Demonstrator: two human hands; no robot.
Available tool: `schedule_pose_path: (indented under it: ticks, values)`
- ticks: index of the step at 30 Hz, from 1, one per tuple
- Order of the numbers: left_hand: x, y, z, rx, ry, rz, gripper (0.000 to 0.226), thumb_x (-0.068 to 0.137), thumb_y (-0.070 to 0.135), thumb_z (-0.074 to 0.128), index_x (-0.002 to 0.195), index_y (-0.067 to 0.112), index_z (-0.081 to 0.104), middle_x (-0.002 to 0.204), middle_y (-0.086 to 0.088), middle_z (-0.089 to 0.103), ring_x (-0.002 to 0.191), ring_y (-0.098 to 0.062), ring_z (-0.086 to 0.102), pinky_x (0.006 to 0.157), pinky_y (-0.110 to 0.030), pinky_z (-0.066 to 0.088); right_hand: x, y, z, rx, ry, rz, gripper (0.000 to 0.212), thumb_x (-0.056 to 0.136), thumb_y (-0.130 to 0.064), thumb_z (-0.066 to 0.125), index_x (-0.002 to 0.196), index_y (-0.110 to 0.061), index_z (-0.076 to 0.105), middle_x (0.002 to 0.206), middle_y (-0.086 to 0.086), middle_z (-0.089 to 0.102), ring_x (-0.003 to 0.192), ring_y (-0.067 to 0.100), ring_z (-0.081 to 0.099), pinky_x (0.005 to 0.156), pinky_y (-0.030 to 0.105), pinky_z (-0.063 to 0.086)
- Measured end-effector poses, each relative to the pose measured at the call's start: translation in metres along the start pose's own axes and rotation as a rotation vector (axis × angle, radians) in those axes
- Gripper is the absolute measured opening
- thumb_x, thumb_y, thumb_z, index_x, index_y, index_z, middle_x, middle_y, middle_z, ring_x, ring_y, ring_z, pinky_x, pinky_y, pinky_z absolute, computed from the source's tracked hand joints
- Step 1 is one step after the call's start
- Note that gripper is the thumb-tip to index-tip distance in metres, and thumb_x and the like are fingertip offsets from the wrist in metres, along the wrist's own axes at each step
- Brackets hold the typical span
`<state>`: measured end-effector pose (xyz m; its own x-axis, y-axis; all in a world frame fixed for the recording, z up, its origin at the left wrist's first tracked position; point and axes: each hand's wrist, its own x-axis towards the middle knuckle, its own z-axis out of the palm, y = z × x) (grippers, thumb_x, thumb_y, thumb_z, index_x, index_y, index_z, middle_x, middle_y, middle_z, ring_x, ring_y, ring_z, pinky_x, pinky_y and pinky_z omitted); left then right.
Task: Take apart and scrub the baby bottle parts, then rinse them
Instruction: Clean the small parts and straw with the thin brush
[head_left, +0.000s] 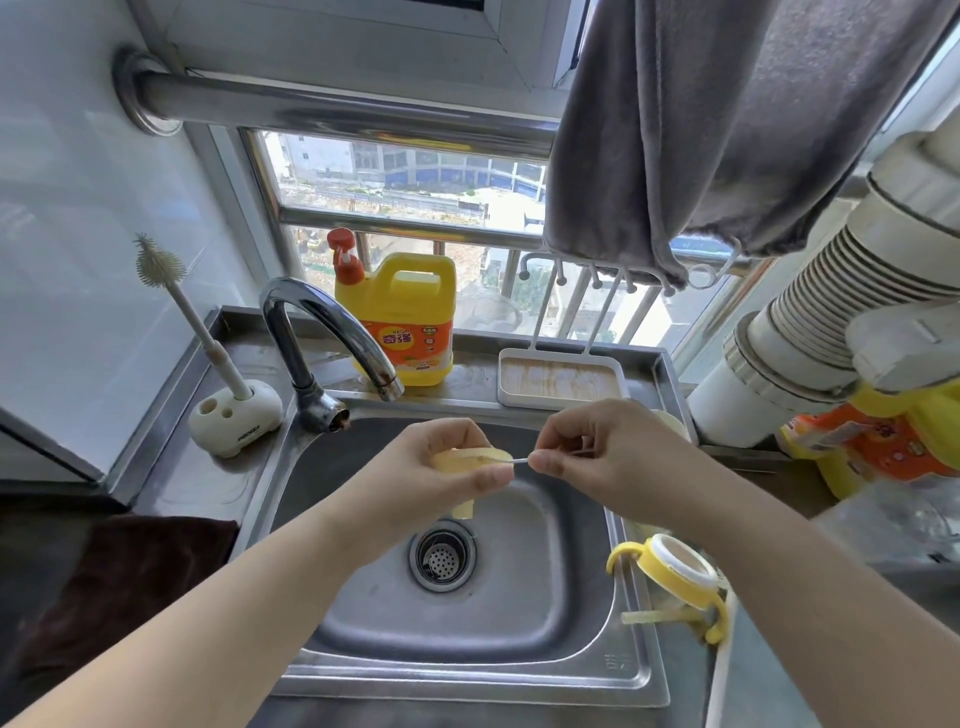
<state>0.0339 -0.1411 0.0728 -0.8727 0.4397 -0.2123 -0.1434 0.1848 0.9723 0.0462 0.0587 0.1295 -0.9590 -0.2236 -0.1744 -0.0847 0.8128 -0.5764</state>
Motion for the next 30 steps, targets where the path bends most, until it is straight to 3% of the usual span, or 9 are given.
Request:
schedule_pose_path:
  ticks: [6,9,12,15,17,19,23,26,30]
  values:
    - [0.001,0.002,0.001,0.164,0.023,0.057,0.011,0.080,0.024,0.075,0.080,0.013,0.072,0.067,-0.002,0.063,0.062,-0.006,0.052,0.063,-0.017,0.041,0.000,-0.002,0.005,-0.081,-0.012,-0.024,0.013,0.083,-0.040,0.064,0.076,-0.030,0.067,0.070,-0.007,0.064,0.068,0.007,0.056,0.064,0.031,0.047]
    - [0.000,0.002,0.000,0.205,0.022,0.094,0.007,0.083,0.023,0.071,0.081,0.016,0.071,0.073,-0.006,0.066,0.067,-0.006,0.053,0.067,-0.019,0.041,-0.001,0.003,0.000,-0.118,-0.009,0.011,0.015,0.084,-0.040,0.064,0.071,-0.032,0.064,0.064,-0.012,0.058,0.064,0.003,0.051,0.064,0.028,0.045]
    - [0.000,0.000,-0.001,0.151,0.008,0.096,0.005,0.086,0.015,0.068,0.082,0.017,0.070,0.073,0.004,0.065,0.070,-0.004,0.054,0.071,-0.017,0.041,-0.001,0.011,-0.005,-0.092,0.015,0.046,0.013,0.084,-0.039,0.064,0.074,-0.032,0.066,0.064,-0.014,0.057,0.065,0.002,0.051,0.068,0.031,0.048]
    - [0.002,0.000,0.000,0.132,-0.006,0.108,0.004,0.084,0.023,0.069,0.084,0.019,0.070,0.082,-0.003,0.070,0.079,-0.012,0.060,0.078,-0.028,0.045,0.001,0.005,0.005,-0.057,0.031,-0.008,0.011,0.083,-0.039,0.064,0.077,-0.030,0.068,0.066,-0.011,0.060,0.063,0.003,0.051,0.063,0.027,0.045]
    - [0.003,0.000,0.000,0.121,-0.010,0.108,0.014,0.078,0.031,0.067,0.085,0.020,0.071,0.091,-0.008,0.071,0.095,-0.025,0.065,0.089,-0.039,0.048,0.002,0.006,0.006,-0.049,0.036,-0.008,0.011,0.083,-0.038,0.065,0.077,-0.029,0.069,0.066,-0.009,0.061,0.063,0.004,0.051,0.062,0.026,0.044]
    - [0.002,0.000,-0.002,0.122,-0.020,0.109,0.017,0.076,0.033,0.065,0.085,0.019,0.071,0.093,-0.008,0.072,0.102,-0.027,0.064,0.094,-0.040,0.046,0.002,0.012,0.003,-0.019,0.042,0.024,0.012,0.082,-0.038,0.066,0.076,-0.028,0.070,0.066,-0.010,0.061,0.064,0.004,0.052,0.065,0.029,0.047]
    - [0.003,-0.001,-0.002,0.111,-0.053,0.117,0.010,0.084,0.024,0.066,0.086,0.014,0.069,0.077,0.003,0.066,0.075,-0.008,0.055,0.072,-0.025,0.042,0.003,0.010,0.008,0.015,0.039,-0.008,0.012,0.083,-0.036,0.066,0.076,-0.027,0.070,0.065,-0.008,0.062,0.061,0.004,0.052,0.062,0.027,0.045]
    - [0.003,-0.002,-0.003,0.096,-0.067,0.112,0.015,0.080,0.027,0.064,0.087,0.014,0.068,0.076,0.007,0.064,0.075,-0.007,0.054,0.072,-0.019,0.040,0.003,0.011,0.003,0.029,0.009,0.013,0.011,0.083,-0.034,0.066,0.076,-0.027,0.070,0.061,-0.011,0.059,0.057,-0.002,0.050,0.058,0.019,0.040]
    - [0.001,0.000,-0.009,-0.016,-0.091,0.115,0.023,0.076,0.032,0.068,0.089,0.012,0.066,0.086,0.000,0.065,0.081,-0.010,0.056,0.076,-0.022,0.041,-0.001,0.017,-0.010,0.100,-0.006,0.059,0.013,0.084,-0.031,0.067,0.072,-0.029,0.068,0.053,-0.019,0.055,0.055,-0.007,0.049,0.054,0.009,0.038]
